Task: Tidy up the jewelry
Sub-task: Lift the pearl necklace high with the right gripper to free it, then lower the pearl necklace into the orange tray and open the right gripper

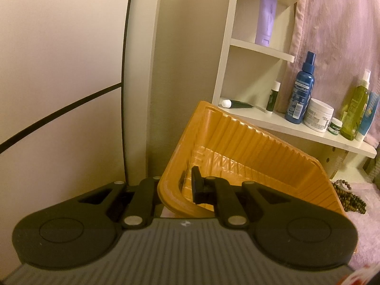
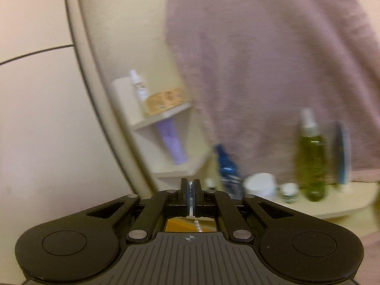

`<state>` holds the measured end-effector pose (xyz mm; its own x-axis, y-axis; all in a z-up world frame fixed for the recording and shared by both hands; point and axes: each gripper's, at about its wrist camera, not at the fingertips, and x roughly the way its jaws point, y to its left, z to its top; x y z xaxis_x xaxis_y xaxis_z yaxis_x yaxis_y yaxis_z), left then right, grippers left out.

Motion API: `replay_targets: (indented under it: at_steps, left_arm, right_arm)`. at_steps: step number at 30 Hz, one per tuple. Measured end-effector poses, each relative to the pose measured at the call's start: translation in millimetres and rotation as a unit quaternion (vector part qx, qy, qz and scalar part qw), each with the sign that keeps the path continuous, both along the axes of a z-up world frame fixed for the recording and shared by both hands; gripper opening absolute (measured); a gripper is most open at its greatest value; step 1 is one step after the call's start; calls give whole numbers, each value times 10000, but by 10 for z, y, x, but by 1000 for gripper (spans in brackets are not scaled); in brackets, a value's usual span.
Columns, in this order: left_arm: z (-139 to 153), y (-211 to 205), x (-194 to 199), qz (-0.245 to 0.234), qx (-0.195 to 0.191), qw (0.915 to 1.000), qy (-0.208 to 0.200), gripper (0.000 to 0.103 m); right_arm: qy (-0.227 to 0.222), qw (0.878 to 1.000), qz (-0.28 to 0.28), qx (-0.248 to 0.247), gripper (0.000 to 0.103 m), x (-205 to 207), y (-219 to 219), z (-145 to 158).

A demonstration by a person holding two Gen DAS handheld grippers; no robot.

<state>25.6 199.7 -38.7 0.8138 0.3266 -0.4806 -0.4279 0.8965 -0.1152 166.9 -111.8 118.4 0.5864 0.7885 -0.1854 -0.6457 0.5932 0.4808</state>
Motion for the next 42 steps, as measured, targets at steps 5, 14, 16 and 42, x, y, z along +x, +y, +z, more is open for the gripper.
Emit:
replay_targets:
  at_steps: [5,14,16,42]
  left_arm:
    - [-4,9,-10,5,-48,10000,-18,10]
    - [-1,16,-4,-18,-61,10000,-27,10]
    - [-3,13,0,-8,-60,10000,-28,10]
    - [-15,6,29,15,-31,10000,29,10]
  right_arm:
    - [369,9985,370,-130,2,77,504,-269]
    - [1312,9829,634,-1123,2,78,864,-1106]
    - [1415,9800,589,-1270,2,91,861,-1205]
    - [1475,9676,437,-2003,51,14,707,-1441]
